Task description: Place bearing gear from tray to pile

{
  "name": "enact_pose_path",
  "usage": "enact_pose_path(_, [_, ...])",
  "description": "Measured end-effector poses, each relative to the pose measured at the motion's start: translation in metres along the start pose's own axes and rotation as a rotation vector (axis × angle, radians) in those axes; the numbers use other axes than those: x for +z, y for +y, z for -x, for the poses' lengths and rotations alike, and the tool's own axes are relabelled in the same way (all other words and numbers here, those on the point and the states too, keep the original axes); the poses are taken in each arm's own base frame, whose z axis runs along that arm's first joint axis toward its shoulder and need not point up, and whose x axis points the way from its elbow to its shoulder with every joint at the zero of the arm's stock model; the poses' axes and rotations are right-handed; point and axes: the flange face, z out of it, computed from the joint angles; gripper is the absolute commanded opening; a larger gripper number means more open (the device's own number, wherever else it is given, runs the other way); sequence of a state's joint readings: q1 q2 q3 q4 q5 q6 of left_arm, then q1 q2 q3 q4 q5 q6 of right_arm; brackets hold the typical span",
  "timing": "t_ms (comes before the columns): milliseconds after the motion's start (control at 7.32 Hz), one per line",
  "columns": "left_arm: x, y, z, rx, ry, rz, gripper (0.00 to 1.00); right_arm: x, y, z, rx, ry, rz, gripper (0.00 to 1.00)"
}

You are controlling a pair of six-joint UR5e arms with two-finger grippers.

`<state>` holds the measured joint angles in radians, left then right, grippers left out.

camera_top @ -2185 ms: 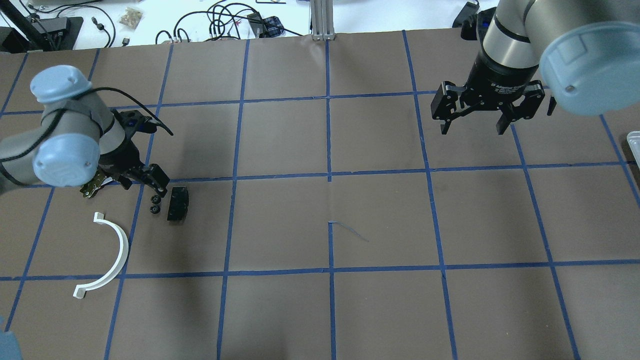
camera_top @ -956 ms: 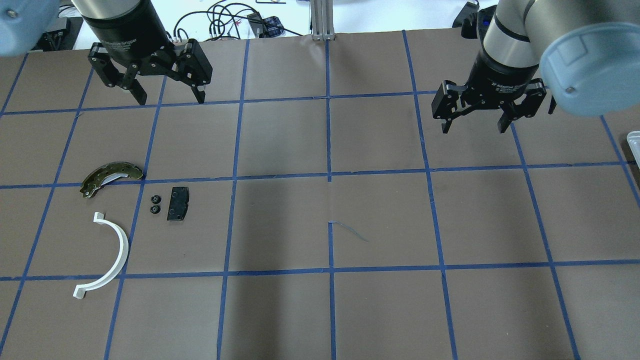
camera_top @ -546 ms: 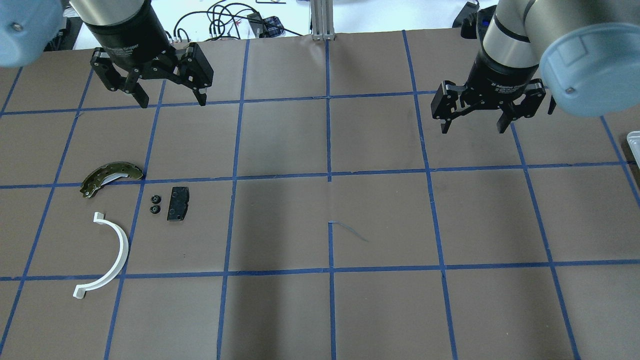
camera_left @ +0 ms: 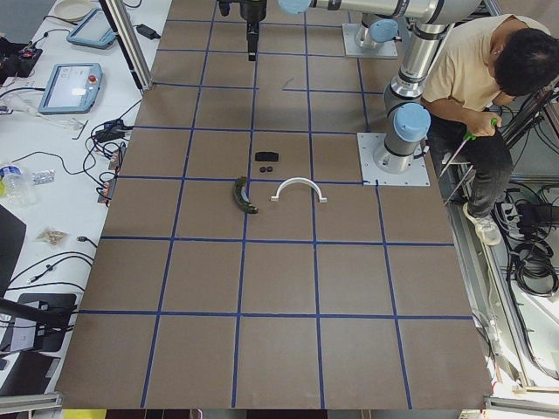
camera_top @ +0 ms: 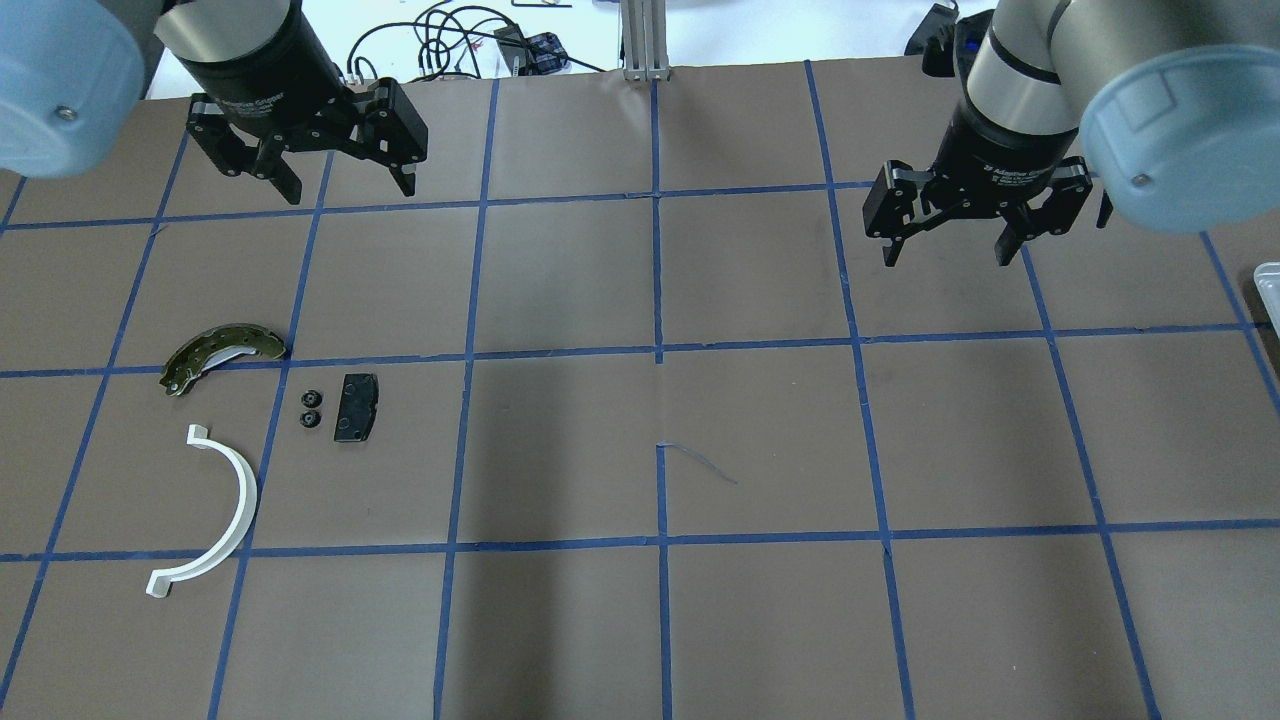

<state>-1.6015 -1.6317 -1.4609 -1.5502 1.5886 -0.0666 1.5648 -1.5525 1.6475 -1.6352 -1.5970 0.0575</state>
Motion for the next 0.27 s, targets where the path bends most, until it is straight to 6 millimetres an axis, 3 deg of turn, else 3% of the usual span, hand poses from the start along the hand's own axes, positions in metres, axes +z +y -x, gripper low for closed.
enact_pose_path(273, [0.0007,0.0015,-0.0003,0.001,0.009,0.013,1.00,0.0001,-0.0001,-0.0003,-0.002,0.002,0.000,1.00])
